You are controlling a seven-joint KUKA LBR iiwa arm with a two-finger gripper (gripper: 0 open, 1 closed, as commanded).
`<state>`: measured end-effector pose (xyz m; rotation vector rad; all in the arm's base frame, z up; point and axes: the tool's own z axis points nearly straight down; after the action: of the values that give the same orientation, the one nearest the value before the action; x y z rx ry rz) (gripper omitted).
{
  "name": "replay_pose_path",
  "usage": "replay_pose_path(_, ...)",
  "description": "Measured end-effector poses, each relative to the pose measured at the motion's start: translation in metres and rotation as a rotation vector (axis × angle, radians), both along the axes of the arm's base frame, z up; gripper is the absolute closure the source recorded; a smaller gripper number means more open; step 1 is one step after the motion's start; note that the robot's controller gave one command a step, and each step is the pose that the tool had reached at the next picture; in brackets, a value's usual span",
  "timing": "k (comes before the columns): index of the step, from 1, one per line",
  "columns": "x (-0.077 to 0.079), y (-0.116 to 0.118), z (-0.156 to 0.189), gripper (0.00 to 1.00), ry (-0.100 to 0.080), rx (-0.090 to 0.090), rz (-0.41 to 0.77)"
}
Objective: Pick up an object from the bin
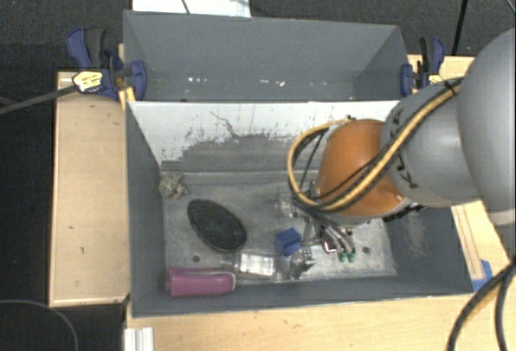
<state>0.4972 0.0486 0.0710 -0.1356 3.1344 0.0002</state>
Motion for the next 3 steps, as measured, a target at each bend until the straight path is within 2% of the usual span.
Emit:
replay_pose_path(1,0.012,-0.044,0.0,0.0,-0.001,-0.001,0.022)
replay_pose_path(2,-0.012,-0.004,0.001,0.0,-0.003,0.001,0.002)
replay_pose_path(3,0.015,-0.029,0.048,0.0,-0.005,-0.001,0.071)
